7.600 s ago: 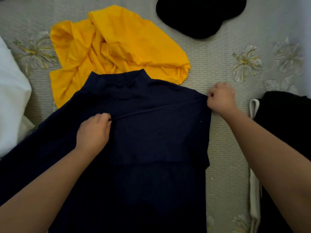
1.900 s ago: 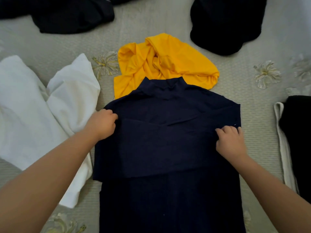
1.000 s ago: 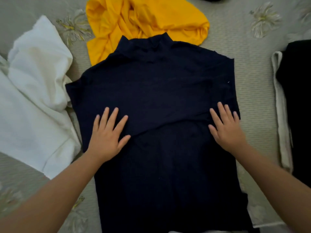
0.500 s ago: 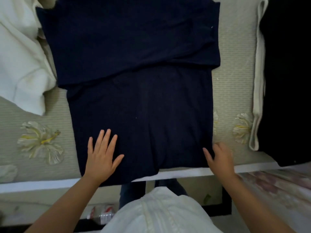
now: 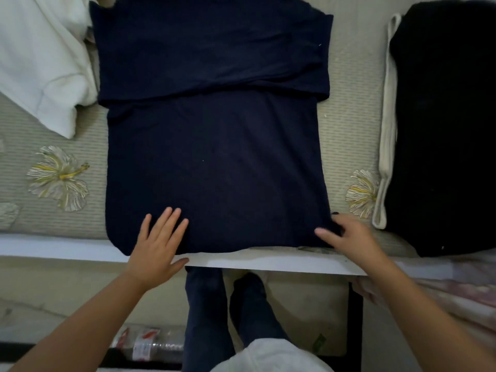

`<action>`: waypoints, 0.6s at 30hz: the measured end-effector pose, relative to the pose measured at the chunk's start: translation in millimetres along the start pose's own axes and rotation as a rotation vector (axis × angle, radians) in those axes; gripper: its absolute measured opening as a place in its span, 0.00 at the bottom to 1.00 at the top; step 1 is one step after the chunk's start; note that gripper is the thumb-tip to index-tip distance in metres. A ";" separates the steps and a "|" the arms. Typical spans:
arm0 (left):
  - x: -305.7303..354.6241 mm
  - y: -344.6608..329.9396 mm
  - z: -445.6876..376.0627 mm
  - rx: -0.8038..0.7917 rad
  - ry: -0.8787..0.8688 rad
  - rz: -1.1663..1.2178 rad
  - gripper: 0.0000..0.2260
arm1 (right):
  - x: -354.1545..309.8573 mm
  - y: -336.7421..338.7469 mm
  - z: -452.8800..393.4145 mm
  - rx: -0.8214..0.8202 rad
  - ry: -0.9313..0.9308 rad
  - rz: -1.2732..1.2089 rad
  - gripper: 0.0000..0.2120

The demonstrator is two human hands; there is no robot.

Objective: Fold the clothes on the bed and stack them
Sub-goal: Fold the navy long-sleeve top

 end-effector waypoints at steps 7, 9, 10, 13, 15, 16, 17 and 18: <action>16.8 8.4 1.0 0.029 0.110 0.200 0.13 | -19.5 9.0 34.5 0.276 0.307 0.380 0.11; -3.3 14.2 -3.2 -0.003 0.233 0.376 0.12 | -18.2 30.4 33.3 0.217 0.305 -0.159 0.10; -14.3 18.6 -8.5 -0.034 0.276 0.424 0.11 | -15.1 36.6 26.7 0.159 0.246 -0.503 0.11; -41.2 50.7 -46.3 -0.017 0.231 0.388 0.10 | -3.8 51.9 -8.2 0.154 -0.009 -1.092 0.12; -59.5 85.7 -64.5 0.043 0.303 0.181 0.12 | -9.5 63.0 -27.6 0.186 -0.168 -1.058 0.12; -60.5 103.0 -67.7 0.138 0.337 0.099 0.14 | -9.7 69.0 -34.3 0.232 -0.231 -0.924 0.09; -56.1 115.5 -66.7 0.223 0.353 0.073 0.14 | -10.4 73.9 -41.2 0.273 -0.256 -0.735 0.04; -45.0 121.1 -63.5 0.267 0.329 0.091 0.11 | -14.5 80.1 -44.1 0.323 -0.261 -0.481 0.10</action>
Point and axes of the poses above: each hand's wrist, its own z-axis away from the middle knuckle, its own y-axis out of the back of the hand, x = y × z, the point moved 8 cm from there along -z, towards the middle knuckle, and after that the axes turned 14 degrees about -x, right-handed, at the moved point
